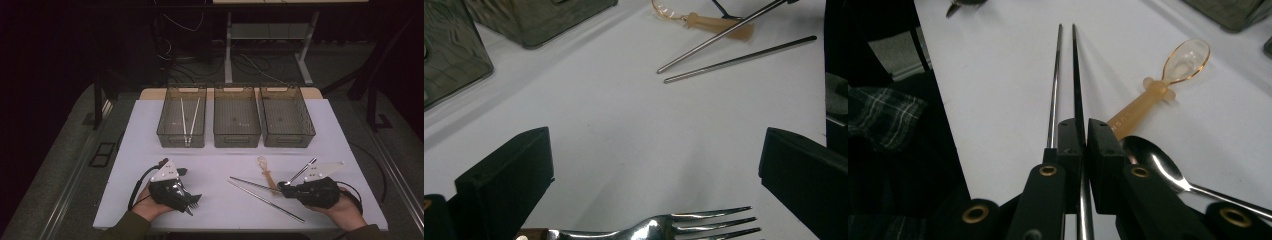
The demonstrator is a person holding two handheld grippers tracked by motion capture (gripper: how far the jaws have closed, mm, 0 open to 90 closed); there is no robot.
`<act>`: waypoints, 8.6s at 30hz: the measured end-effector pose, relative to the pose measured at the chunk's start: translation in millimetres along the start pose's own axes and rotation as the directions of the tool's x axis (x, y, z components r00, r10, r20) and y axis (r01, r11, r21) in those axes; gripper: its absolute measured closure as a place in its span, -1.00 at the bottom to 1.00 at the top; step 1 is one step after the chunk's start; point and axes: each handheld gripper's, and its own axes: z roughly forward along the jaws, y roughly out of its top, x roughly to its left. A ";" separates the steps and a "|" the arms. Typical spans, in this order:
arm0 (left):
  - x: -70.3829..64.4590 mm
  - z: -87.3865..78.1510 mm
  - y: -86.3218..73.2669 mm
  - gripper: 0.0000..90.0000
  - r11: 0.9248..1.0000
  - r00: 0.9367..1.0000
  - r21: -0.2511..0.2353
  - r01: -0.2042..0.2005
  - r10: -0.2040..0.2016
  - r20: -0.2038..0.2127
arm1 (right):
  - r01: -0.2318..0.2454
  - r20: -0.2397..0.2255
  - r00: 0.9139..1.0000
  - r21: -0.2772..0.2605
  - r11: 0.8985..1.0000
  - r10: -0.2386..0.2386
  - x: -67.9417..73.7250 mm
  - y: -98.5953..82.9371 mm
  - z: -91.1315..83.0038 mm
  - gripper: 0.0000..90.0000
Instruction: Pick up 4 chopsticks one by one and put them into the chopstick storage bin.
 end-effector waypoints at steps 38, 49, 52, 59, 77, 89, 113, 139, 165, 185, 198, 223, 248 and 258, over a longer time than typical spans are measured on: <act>2.3 0.5 -0.5 -1.00 1.000 1.000 -0.009 0.013 -0.013 0.000 | -0.007 -0.008 1.000 -0.147 0.989 0.006 -16.9 32.7 -14.5 0.90; 2.0 0.0 -0.5 -1.00 1.000 1.000 -0.011 0.012 -0.012 -0.001 | -0.008 -0.001 1.000 -0.181 0.983 0.008 -21.6 49.5 -11.7 0.90; 1.9 0.0 -0.4 -1.00 1.000 1.000 -0.015 0.016 -0.016 -0.001 | -0.009 0.002 1.000 -0.194 0.981 0.010 -22.8 55.0 -10.6 0.90; 2.1 0.2 -0.2 -1.00 1.000 1.000 -0.013 0.012 -0.012 -0.004 | -0.004 0.011 1.000 -0.225 0.974 0.007 -24.9 71.6 -6.6 0.90; 2.9 -1.7 -0.4 -1.00 1.000 1.000 -0.022 0.018 -0.018 -0.008 | -0.011 0.055 0.998 -0.247 0.969 0.025 -27.4 117.5 20.3 0.90; 2.9 -1.5 -0.4 -1.00 1.000 1.000 -0.022 0.016 -0.017 -0.008 | -0.035 0.096 0.994 -0.253 0.967 0.061 -31.8 158.5 49.0 0.90; 2.6 -1.5 0.4 -1.00 0.999 1.000 -0.033 0.015 -0.015 -0.006 | -0.105 0.168 0.975 -0.225 0.969 0.145 -51.5 218.4 110.4 0.90; 3.4 -3.5 1.4 -1.00 0.999 1.000 -0.039 0.012 -0.012 0.002 | -0.130 0.229 0.961 -0.122 0.984 0.155 -57.9 267.7 190.7 0.90; 4.9 -5.5 1.5 -1.00 0.999 1.000 -0.046 -0.001 0.001 0.002 | -0.138 0.282 0.946 -0.103 0.985 0.162 -52.0 286.0 231.7 0.27; 2.4 -3.6 0.3 -1.00 0.999 1.000 -0.037 0.005 -0.005 -0.007 | -0.090 0.100 0.989 -0.175 0.980 0.109 -52.0 244.0 162.2 -0.29; 2.1 -2.5 -0.6 -1.00 1.000 1.000 -0.030 0.008 -0.008 -0.006 | -0.049 0.086 0.994 -0.190 0.980 0.067 -47.3 213.4 127.4 -0.50; 2.8 -1.9 -1.6 -1.00 1.000 1.000 -0.011 0.000 0.000 -0.016 | -0.052 0.058 0.996 -0.213 0.976 0.066 -39.1 140.5 76.4 -0.50; 2.2 -2.3 -1.2 -1.00 1.000 1.000 -0.007 -0.007 0.007 -0.019 | -0.084 0.052 0.994 -0.136 0.987 0.092 -25.2 57.3 29.4 -0.41; 2.4 -2.2 -1.2 -1.00 1.000 1.000 -0.006 -0.007 0.007 -0.021 | -0.073 0.047 0.996 -0.098 0.992 0.078 -14.1 32.7 14.0 -0.20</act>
